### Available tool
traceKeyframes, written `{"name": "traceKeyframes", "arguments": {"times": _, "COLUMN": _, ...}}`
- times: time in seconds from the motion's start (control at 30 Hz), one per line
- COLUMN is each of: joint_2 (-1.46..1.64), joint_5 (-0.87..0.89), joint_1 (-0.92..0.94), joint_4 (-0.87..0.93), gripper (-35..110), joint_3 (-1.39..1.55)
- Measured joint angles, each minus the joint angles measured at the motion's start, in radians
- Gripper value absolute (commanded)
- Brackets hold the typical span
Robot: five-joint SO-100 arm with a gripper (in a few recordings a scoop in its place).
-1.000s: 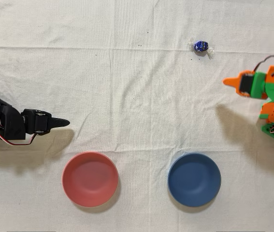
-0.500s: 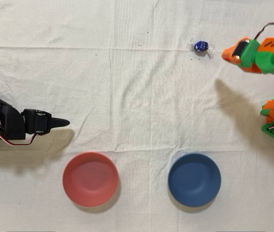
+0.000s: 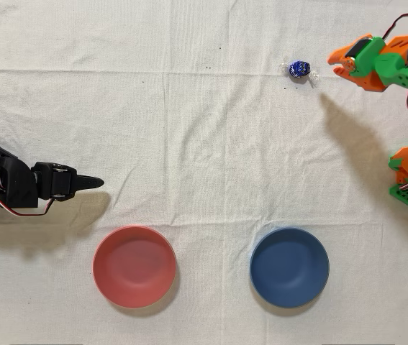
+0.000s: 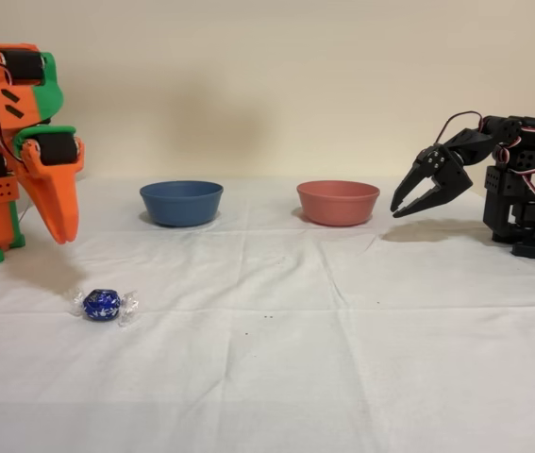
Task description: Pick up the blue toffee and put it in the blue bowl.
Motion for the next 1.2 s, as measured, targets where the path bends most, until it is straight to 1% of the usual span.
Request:
{"name": "traceKeyframes", "arguments": {"times": 0.17, "joint_2": 0.0, "joint_5": -0.002, "joint_1": -0.009, "joint_4": 0.005, "gripper": 28, "joint_3": 0.003}}
{"name": "traceKeyframes", "arguments": {"times": 0.3, "joint_2": 0.0, "joint_5": -0.011, "joint_1": -0.028, "joint_4": 0.021, "gripper": 29, "joint_3": 0.003}}
{"name": "traceKeyframes", "arguments": {"times": 0.53, "joint_2": -0.037, "joint_5": -0.067, "joint_1": -0.008, "joint_4": 0.015, "gripper": 28, "joint_3": 0.003}}
{"name": "traceKeyframes", "arguments": {"times": 0.8, "joint_2": -0.094, "joint_5": -0.044, "joint_1": -0.011, "joint_4": -0.012, "gripper": 32, "joint_3": 0.003}}
{"name": "traceKeyframes", "arguments": {"times": 1.0, "joint_2": -0.124, "joint_5": -0.015, "joint_1": -0.057, "joint_4": -0.035, "gripper": 35, "joint_3": 0.003}}
{"name": "traceKeyframes", "arguments": {"times": 1.2, "joint_2": -0.186, "joint_5": -0.008, "joint_1": -0.055, "joint_4": -0.048, "gripper": 35, "joint_3": -0.003}}
